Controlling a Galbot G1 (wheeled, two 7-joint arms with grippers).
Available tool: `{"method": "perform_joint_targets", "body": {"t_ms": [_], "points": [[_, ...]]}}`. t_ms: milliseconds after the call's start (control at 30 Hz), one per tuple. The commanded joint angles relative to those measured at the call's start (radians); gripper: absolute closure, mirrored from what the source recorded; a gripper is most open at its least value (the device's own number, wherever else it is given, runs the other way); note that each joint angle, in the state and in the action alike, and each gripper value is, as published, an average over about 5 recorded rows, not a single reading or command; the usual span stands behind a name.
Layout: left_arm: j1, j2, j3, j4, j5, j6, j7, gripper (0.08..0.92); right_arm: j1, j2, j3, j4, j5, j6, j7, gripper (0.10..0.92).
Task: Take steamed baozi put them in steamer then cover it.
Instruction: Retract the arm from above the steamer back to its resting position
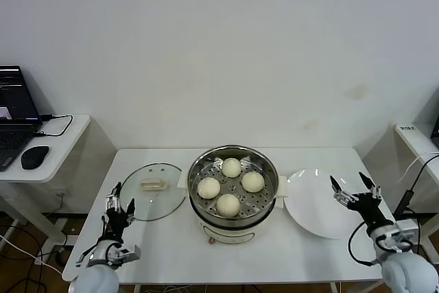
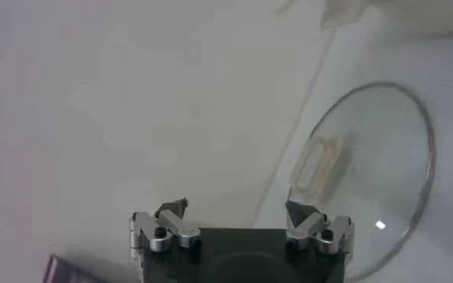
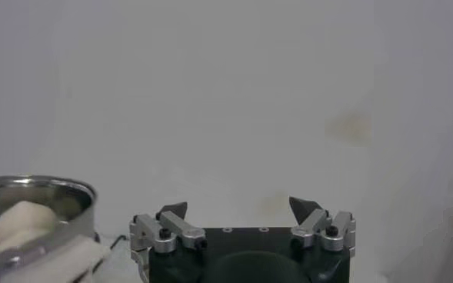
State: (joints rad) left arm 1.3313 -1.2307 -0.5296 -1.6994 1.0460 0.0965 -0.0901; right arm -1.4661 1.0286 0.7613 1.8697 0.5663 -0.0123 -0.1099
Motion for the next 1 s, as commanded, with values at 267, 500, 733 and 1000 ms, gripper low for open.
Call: {"method": "perform_joint_targets", "body": {"t_ms": [267, 500, 733, 1000], "points": [[-0.199, 0.055, 0.171, 0.212, 0.094, 0.072, -0.003, 0.177, -0.088, 0.059, 0.076, 0.014, -0.012, 0.027, 0.007, 0.203], [-0.241, 0.029, 0.195, 0.254, 0.076, 0.074, -0.010, 0.177, -0.097, 0.070, 0.084, 0.014, -0.024, 0.029, 0.009, 0.203], [-0.278, 0.019, 0.207, 0.307, 0.104, 0.072, -0.020, 0.177, -0.111, 0.078, 0.095, 0.016, -0.028, 0.037, 0.008, 0.203], [-0.340, 0.009, 0.220, 0.409, 0.147, 0.068, -0.049, 0.177, -0.122, 0.089, 0.106, 0.019, -0.032, 0.040, 0.005, 0.203]]}}
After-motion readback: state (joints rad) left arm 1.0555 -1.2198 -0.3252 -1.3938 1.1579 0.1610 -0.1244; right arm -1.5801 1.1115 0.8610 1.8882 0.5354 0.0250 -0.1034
